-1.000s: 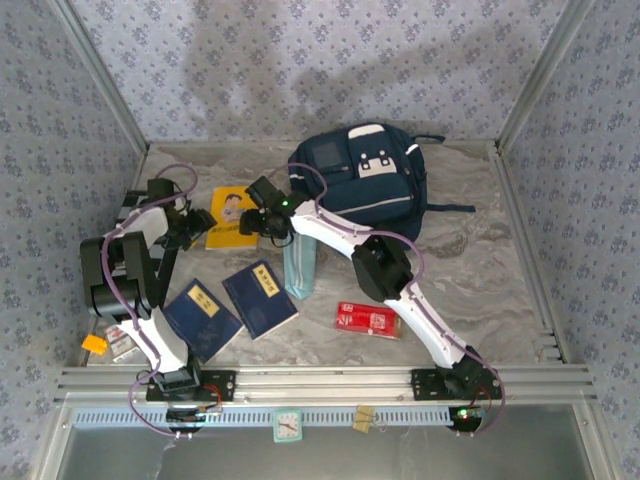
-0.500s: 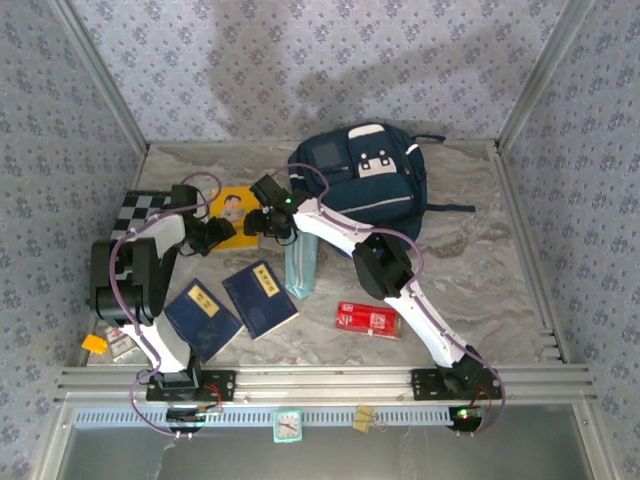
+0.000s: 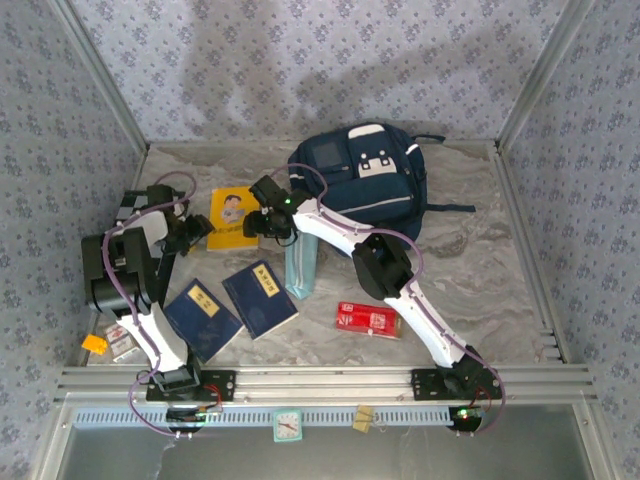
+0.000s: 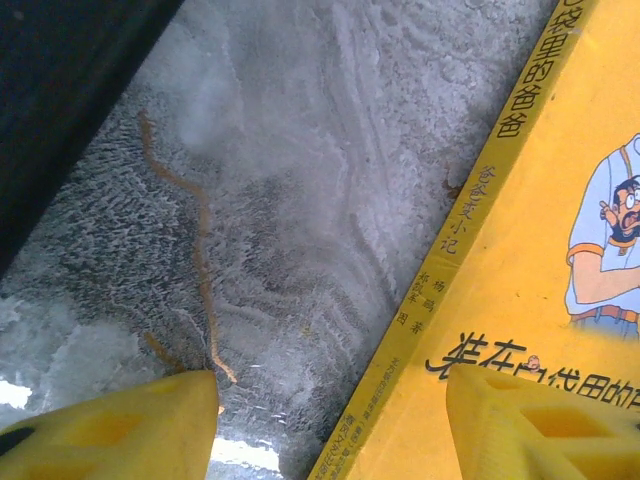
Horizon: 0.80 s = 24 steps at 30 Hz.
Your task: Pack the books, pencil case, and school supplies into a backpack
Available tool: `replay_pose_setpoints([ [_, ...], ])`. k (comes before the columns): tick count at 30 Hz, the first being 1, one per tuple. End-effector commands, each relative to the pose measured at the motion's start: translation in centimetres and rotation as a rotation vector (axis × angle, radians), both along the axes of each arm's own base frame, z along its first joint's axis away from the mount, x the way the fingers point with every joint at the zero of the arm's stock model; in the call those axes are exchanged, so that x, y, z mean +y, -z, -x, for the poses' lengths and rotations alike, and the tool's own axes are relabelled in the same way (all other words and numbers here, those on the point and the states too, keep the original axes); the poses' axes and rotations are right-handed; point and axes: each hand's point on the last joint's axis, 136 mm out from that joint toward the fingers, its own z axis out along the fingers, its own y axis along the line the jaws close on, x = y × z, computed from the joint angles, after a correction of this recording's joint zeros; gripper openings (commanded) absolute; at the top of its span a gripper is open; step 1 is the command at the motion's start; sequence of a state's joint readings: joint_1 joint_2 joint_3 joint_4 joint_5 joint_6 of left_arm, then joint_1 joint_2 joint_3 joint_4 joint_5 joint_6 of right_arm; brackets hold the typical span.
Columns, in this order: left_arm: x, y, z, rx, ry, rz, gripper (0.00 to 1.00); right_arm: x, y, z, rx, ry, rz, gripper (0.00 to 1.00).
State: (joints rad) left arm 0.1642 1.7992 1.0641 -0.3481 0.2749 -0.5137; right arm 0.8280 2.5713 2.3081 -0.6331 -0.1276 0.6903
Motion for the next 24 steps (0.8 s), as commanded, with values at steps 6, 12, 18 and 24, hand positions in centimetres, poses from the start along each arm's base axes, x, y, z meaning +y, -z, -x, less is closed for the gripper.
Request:
replay_pose_setpoints([
  [6, -6.1, -0.1, -0.1, -0.047, 0.147, 0.116, 0.62, -0.8, -0.4, 0.5, 0.01, -0.014, 0.027, 0.68],
  [12, -9.2, -1.3, 1.3, -0.067, 0.19, 0.116, 0.61, -1.5, -0.5, 0.8, 0.017, -0.027, 0.051, 0.66],
  [18, -6.5, -1.7, 0.8, -0.079, 0.121, 0.067, 0.62, -1.9, -0.1, -0.2, 0.006, -0.021, 0.041, 0.66],
  [24, -4.9, -1.7, 0.0, -0.114, 0.069, 0.074, 0.62, -0.9, 0.2, -0.4, -0.004, -0.076, 0.013, 0.68],
])
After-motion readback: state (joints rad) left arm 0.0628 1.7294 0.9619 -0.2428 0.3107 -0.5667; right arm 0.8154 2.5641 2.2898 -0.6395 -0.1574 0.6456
